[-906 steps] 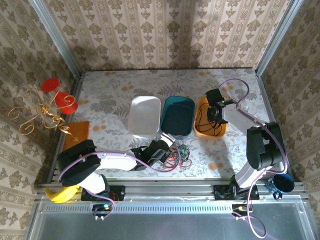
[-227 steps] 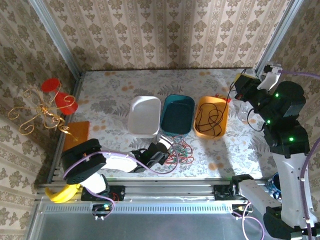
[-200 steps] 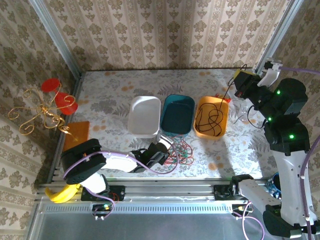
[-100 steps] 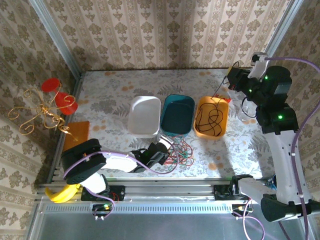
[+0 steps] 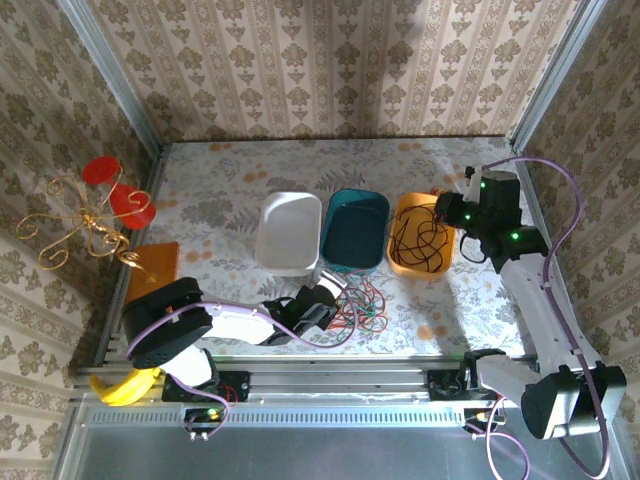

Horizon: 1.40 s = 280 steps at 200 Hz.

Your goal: Untangle the cables

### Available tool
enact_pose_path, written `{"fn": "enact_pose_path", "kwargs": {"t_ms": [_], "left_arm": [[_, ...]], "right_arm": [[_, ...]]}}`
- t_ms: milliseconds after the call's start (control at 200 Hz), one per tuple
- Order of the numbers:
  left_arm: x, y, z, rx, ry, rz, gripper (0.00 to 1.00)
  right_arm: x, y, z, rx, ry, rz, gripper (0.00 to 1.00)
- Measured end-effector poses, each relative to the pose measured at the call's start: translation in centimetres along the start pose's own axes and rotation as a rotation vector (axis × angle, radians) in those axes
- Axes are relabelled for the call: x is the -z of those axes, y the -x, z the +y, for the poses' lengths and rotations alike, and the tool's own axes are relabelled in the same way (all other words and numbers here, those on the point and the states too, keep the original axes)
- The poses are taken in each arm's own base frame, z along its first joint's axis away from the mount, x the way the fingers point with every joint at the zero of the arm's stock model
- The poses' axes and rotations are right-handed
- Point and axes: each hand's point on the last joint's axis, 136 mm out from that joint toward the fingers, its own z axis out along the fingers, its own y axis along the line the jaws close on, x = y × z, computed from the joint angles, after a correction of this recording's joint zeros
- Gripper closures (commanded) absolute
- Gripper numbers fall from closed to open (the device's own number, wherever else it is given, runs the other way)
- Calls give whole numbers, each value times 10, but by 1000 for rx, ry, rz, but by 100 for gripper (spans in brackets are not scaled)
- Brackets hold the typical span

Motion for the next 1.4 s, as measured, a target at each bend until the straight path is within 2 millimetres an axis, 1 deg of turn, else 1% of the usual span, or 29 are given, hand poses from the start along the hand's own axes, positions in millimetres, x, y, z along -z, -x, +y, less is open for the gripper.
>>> {"fn": "enact_pose_path", "kwargs": {"t_ms": [195, 330, 480, 605, 735, 800, 960, 1110, 1235, 1400], "left_arm": [[0, -3, 1, -5, 3, 12, 100], [0, -4, 1, -7, 4, 16, 100], [0, -5, 1, -9, 5, 21, 100], [0, -7, 1, -12, 6, 28, 100], [0, -7, 1, -13, 7, 30, 100], [0, -6, 1, -13, 6, 30, 100], [-1, -5, 1, -13, 7, 31, 100], [-3, -5, 0, -15, 8, 36, 100], [-3, -5, 0, -16, 8, 38, 100], [-3, -3, -1, -16, 8, 37, 100]], "right_arm": [[-4, 1, -43, -17, -231, -33, 92], [-5, -4, -70, -18, -374, -23, 91], [-3, -10, -92, -17, -503, 0, 91], [-2, -7, -103, -24, -579, 5, 90], [1, 4, -104, -2, -643, -1, 90], [-1, 9, -101, 16, -666, 0, 90], [-16, 10, -90, 50, -663, 25, 90], [-32, 9, -81, 32, -656, 57, 88], [-51, 0, -75, -1, -637, 94, 88], [-74, -24, -65, -38, -599, 170, 88]]}}
